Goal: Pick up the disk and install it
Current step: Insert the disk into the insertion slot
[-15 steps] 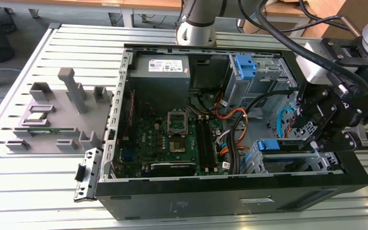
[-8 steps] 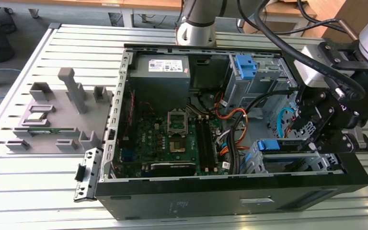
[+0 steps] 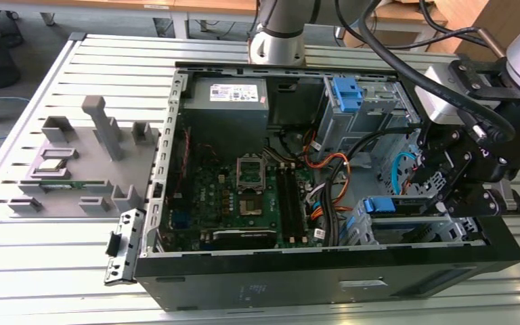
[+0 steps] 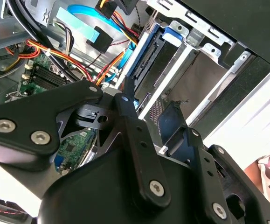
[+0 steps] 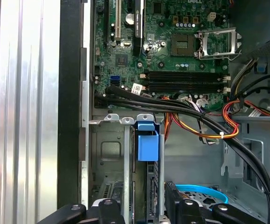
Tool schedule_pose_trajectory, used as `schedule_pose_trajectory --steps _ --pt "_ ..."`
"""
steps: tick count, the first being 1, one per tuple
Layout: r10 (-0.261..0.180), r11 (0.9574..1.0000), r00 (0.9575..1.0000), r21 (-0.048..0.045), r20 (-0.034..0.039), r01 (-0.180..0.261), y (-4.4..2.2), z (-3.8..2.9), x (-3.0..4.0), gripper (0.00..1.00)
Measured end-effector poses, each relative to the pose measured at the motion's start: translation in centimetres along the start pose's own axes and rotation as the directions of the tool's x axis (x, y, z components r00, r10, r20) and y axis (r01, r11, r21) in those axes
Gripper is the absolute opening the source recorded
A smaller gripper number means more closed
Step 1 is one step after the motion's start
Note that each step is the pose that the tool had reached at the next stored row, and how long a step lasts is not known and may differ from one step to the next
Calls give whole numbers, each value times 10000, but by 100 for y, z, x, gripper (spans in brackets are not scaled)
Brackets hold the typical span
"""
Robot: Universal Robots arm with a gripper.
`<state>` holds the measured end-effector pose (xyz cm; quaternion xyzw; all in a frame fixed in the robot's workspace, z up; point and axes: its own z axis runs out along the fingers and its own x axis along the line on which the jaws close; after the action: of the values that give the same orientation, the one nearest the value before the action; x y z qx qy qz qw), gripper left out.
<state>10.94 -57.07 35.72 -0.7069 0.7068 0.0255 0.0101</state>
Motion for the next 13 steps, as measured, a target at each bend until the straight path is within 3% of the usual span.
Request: schedule_pose_trajectory --steps 7,13 --pt "15 10000 10000 1 12 -15 0 4 -23 48" --pt "357 9994 9994 18 23 -357 0 12 -33 48"
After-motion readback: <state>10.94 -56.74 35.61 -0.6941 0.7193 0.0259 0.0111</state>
